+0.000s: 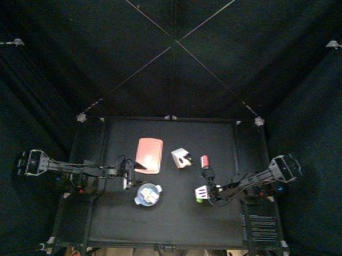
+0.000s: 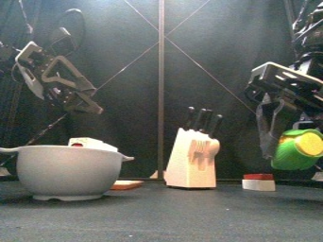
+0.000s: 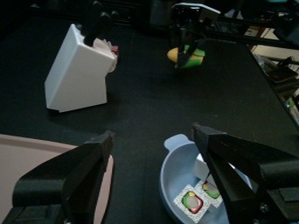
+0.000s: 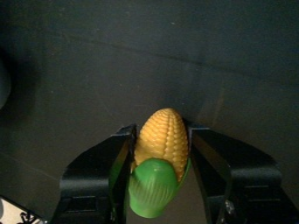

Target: Put corn on plat

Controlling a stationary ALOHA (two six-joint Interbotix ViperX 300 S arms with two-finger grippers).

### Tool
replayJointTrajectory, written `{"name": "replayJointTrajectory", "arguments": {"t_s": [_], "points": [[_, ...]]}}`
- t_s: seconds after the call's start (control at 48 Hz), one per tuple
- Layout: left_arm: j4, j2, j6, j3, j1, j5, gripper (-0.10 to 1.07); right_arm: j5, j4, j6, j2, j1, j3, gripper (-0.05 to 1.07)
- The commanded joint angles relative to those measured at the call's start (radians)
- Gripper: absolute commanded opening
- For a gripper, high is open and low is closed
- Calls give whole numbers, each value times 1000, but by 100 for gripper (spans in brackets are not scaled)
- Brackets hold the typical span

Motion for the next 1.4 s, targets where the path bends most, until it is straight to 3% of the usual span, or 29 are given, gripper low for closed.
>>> {"name": "replayJointTrajectory", "arguments": {"t_s": [0.0,0.375,0.771,1.062,1.375], "points": [[0,-2,2,-9,-2,-9,104,-20,-20,2,-28,-6,-11,75],[0,-3,6,-23,0,-28,104,-115,-215,2,-48,-60,-74,75],[-34,-103,2,46,21,-37,104,-295,-566,3,9,-247,-244,75],[-86,-163,2,81,23,-37,103,-393,-723,3,149,-365,-408,75],[-100,-166,6,84,21,-35,103,-439,-795,2,330,-457,-597,75]]}}
